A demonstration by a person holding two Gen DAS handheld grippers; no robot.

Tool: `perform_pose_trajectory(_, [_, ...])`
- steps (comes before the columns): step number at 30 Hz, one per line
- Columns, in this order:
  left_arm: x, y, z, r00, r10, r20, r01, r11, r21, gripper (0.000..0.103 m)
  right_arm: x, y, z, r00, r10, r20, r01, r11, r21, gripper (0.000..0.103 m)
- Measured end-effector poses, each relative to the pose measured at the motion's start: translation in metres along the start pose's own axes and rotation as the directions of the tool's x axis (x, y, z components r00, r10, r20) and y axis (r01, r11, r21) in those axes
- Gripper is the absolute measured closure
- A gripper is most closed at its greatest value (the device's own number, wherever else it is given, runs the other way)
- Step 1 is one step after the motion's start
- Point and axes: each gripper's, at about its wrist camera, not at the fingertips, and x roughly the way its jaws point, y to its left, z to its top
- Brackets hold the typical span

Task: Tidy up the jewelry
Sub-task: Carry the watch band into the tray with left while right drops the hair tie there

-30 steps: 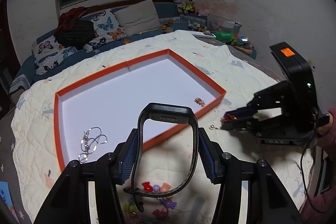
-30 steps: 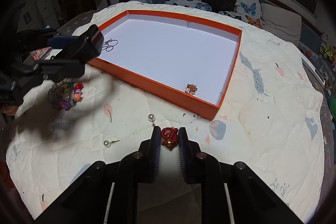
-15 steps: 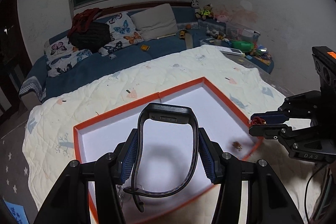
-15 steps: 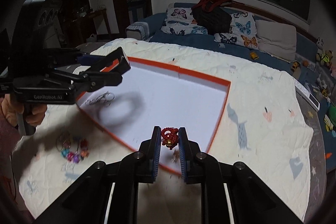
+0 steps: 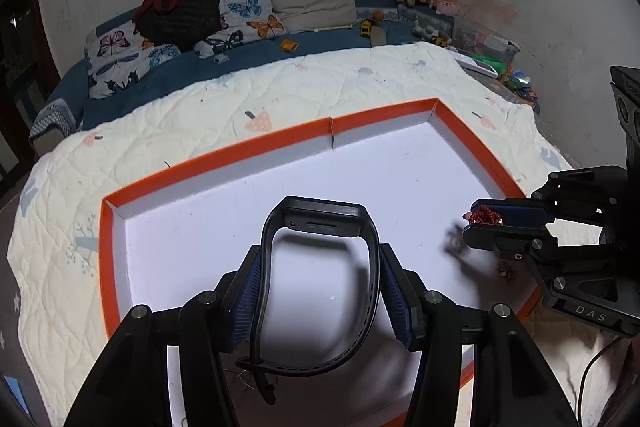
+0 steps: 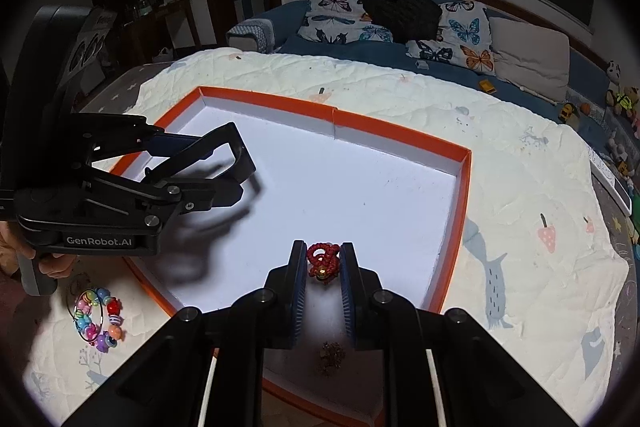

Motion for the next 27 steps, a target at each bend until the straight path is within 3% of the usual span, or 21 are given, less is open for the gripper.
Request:
perform_pose_trajectory(19, [0.005,0.003,-0.004,1.0,-0.014,-0.021,0.013,0.999,-0.03,0.037,0.011,-0.004,-0.002,0.999,0.005,-0.051,-0.005,1.0,0.011,0.082])
perform_pose_trajectory(22, [0.004,0.002,-0.004,1.0,-0.016,-0.018,0.015,0.999,-0.03,0.037,0.011,-0.003,-0.002,0.999,0.013,-0.053,-0.013,1.0,0.013,0.073])
perform_pose_trajectory(24, [0.003,0.001,-0.004,1.0,-0.015,-0.016,0.014,0.999,-0.031,0.036,0.01,0.0,-0.002,0.999,-0.005,-0.049,0.005,1.0,-0.001,0.057])
perform_pose_trajectory(27, [-0.003,0.001,-0.004,1.0,-0.005,-0.006,0.005,1.0,-0.031,0.036,0.006,0.003,-0.003,0.999,-0.02,-0.04,0.02,1.0,-0.019,0.056])
